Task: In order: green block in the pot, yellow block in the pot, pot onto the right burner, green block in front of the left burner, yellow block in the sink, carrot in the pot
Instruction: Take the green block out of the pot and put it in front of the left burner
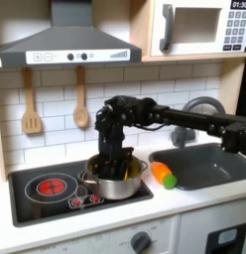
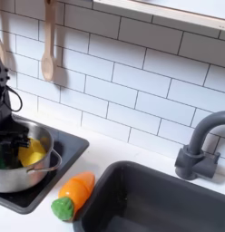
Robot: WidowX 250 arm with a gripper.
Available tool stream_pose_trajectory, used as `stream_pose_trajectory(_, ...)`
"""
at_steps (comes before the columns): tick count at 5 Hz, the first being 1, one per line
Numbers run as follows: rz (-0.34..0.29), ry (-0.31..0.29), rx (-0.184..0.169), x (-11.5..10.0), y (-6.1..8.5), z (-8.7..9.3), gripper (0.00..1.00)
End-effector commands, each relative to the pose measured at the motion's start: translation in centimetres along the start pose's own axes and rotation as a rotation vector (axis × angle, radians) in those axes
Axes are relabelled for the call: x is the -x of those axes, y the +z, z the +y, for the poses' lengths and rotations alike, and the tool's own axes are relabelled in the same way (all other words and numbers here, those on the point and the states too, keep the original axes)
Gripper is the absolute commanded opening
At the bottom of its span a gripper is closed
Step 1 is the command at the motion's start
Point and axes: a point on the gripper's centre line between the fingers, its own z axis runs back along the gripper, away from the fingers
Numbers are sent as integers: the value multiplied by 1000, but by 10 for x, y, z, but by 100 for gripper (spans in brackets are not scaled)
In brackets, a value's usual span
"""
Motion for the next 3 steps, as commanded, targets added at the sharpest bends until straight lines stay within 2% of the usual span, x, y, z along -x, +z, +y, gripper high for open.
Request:
stream_pose_trajectory(1,-35,-13,-1,-4,12,-7,0)
stream_pose_trajectory(3,-54,-11,3,-8,23,-8,0)
